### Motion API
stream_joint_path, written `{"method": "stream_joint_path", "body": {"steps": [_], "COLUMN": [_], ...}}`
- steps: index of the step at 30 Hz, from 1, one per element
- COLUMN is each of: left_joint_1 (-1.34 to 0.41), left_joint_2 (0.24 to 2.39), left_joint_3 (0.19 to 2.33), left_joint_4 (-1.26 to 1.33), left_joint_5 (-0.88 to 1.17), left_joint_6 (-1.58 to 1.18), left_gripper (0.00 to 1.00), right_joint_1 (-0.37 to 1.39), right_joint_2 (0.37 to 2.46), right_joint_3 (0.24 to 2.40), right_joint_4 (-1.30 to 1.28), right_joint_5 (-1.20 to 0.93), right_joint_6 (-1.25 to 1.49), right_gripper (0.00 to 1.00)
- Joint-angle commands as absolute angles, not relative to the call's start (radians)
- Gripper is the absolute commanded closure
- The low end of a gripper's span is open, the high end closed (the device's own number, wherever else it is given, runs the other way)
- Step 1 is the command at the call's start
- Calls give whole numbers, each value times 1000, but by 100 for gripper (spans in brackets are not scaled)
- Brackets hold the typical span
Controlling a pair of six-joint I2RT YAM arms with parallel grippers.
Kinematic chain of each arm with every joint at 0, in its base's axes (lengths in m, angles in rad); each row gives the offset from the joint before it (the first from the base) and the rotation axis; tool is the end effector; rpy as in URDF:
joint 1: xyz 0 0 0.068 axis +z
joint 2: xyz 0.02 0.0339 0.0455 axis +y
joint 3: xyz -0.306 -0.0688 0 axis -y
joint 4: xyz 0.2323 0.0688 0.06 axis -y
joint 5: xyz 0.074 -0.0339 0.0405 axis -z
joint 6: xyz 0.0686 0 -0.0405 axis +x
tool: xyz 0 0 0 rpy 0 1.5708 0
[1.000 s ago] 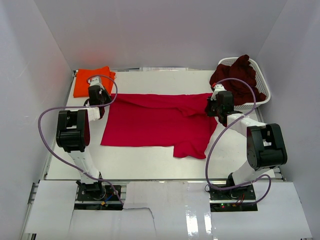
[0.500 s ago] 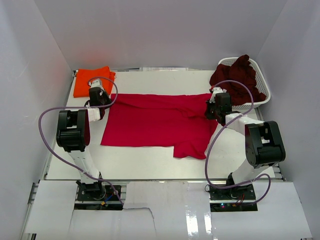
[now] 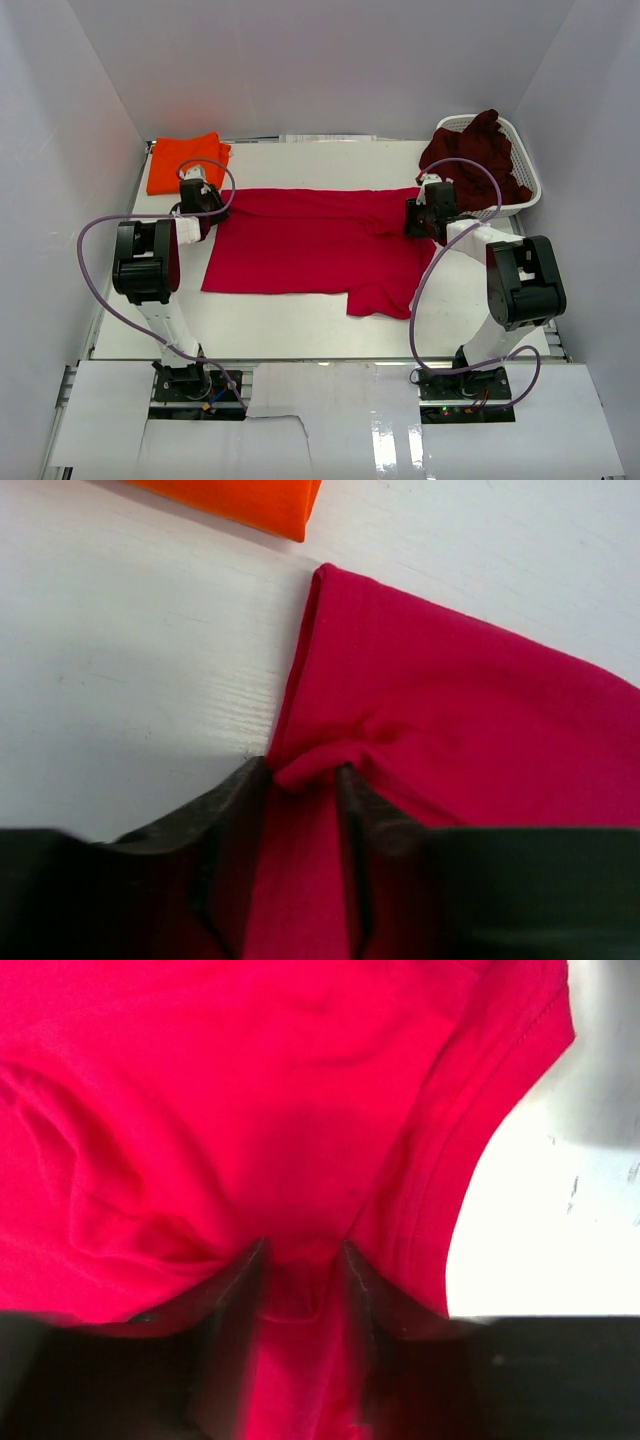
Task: Fold and stack the t-shirts
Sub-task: Fold the flattened tshirt in 1/3 of the way
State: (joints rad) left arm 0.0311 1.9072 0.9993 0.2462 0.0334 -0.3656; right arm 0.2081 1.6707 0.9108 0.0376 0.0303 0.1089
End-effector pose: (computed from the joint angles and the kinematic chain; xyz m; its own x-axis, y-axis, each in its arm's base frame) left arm 0.4236 0.0109 0.1686 -0.5719 -0.3753 -0.7295 -0.2240 0.9269 -0.3012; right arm 0.3597 0.0738 0.2072 -0.6630 -0.0290 -0.7480 -0.1129 0.9917 0.0616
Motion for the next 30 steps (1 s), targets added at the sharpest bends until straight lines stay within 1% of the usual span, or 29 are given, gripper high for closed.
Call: {"method": "stream_joint_path", "body": {"steps": [1, 3, 4, 5, 7, 9, 10, 19, 22, 26, 30], "left_joint_1": [35, 35, 35, 37, 41, 49, 51, 63, 71, 81, 81], "left_joint_2": [1861, 1858, 1853, 1852, 1850, 1848, 1845, 1786, 1760, 1744, 1761], "left_joint_3": [1025, 1028, 1037, 1043, 1057, 1077, 1084, 1181, 1219, 1272, 1278], "left_joint_4": [187, 170, 160, 134, 115, 89, 71, -34, -69, -115, -81], "left_joint_5": [17, -38, -57, -75, -113, -132, -136, -235, -235, -163, -36], "left_joint_6": [-365, -371, -376, -383, -394, -409, -414, -460, -466, -477, -479], "left_gripper": [52, 42, 34, 30, 24, 22, 20, 20, 20, 20, 21], "right_joint_1": [215, 215, 215, 216, 215, 213, 213, 203, 201, 199, 199], "right_joint_2": [1681, 1677, 1674, 1667, 1667, 1670, 1672, 1671, 1663, 1663, 1684], "right_joint_3": [959, 968, 969, 971, 988, 1003, 1014, 1054, 1066, 1094, 1129], "right_joint_4": [5, 2, 2, 2, -30, -52, -57, -97, -107, -115, -121], "right_joint_5": [72, 97, 118, 126, 149, 158, 161, 201, 210, 189, 144], "right_joint_6": [120, 127, 129, 130, 130, 130, 132, 158, 164, 172, 181], "right_gripper": [49, 39, 29, 25, 21, 20, 20, 18, 18, 18, 17]}}
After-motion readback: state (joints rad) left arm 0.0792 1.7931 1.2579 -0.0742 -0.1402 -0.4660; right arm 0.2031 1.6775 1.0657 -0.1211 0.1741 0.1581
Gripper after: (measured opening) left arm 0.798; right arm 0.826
